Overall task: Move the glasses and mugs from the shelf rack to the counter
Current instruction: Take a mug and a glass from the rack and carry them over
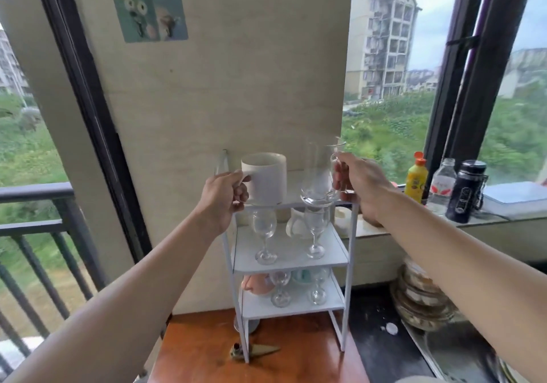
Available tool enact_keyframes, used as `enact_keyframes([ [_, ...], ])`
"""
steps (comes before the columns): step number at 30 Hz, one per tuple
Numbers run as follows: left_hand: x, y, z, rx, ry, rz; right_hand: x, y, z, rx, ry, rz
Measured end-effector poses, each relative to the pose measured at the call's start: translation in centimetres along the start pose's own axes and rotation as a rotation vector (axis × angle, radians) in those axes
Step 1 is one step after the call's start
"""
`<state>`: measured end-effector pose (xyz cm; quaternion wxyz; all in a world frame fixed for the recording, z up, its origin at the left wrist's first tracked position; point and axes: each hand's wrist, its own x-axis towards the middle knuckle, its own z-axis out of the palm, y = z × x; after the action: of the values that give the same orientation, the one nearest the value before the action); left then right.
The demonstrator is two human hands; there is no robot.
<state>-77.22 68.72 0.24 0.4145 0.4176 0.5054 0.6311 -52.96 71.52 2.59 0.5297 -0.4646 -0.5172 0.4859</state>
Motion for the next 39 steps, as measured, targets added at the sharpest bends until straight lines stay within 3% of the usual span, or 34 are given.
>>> enact_keyframes([
  [8, -5.4, -0.9, 2.9, -0.035, -0.079, -0.007, -7.2, 0.8, -6.0, -0.014, 0.010, 0.052],
  [15, -14.0, -5.0, 10.5, -0.017, -0.208, -0.111, -16.0, 4.6, -16.2, -0.069, 0.124, 0.146],
  [25, -32.0, -15.7, 28.6, -0.036, -0.495, -0.460, -31.9, 11.6, -38.0, -0.131, 0.365, 0.339],
  [39, -47.6, -24.9, 58.5, 0.087, -1.083, -0.606, -47.8, 15.1, -65.4, -0.044, 0.829, 0.470],
])
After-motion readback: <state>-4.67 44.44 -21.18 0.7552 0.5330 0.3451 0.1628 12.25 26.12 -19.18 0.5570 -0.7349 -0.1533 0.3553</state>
